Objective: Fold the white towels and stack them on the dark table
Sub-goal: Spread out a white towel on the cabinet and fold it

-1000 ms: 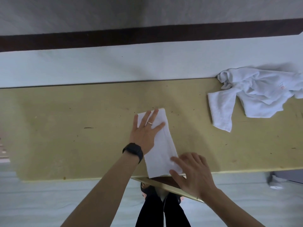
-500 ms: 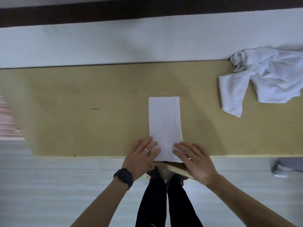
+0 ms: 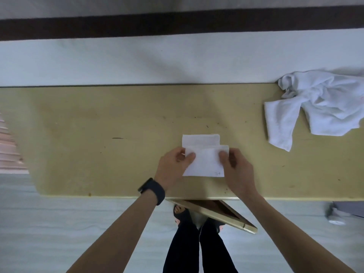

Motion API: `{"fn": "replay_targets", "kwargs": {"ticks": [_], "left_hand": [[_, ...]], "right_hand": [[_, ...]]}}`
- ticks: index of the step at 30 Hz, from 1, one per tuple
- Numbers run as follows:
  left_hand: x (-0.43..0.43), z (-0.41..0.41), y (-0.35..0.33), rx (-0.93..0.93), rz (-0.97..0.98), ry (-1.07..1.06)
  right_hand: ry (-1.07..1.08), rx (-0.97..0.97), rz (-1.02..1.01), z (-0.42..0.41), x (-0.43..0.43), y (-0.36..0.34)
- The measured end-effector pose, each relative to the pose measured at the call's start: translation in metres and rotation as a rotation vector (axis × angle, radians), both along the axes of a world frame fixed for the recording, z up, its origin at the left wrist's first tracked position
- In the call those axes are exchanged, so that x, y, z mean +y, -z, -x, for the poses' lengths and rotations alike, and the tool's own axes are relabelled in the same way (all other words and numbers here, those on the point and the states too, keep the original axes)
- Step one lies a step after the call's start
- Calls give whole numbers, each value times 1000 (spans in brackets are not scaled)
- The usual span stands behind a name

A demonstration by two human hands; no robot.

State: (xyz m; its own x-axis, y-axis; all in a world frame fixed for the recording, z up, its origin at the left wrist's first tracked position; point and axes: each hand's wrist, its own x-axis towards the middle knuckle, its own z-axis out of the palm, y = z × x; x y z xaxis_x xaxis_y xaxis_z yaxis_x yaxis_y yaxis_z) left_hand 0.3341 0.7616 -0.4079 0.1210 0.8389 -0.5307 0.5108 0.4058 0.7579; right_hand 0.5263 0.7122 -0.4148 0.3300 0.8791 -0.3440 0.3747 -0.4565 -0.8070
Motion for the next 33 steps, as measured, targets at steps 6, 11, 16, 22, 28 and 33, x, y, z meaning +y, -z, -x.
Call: {"fn": "replay_targets", "kwargs": {"ticks": [6,11,16,22,28,33], "left_hand": [[33,-15,21,83,85,-109],[36,-19,31,147,69,-159],[37,-25,30,285,17,-155],[28,-36,22,554,-63,-87],[31,-49,27,519,51,-95],[23,-37,-3,80,44,-343]], "right_hand": [[17,-162,138,9,40,25],[-21,-324,206,10,52,35],[-64,-448,220,12,59,33],[-53,-507,272,14,54,22],[7,-300,451,21,59,19],[-59,-106,362,12,64,2]]}}
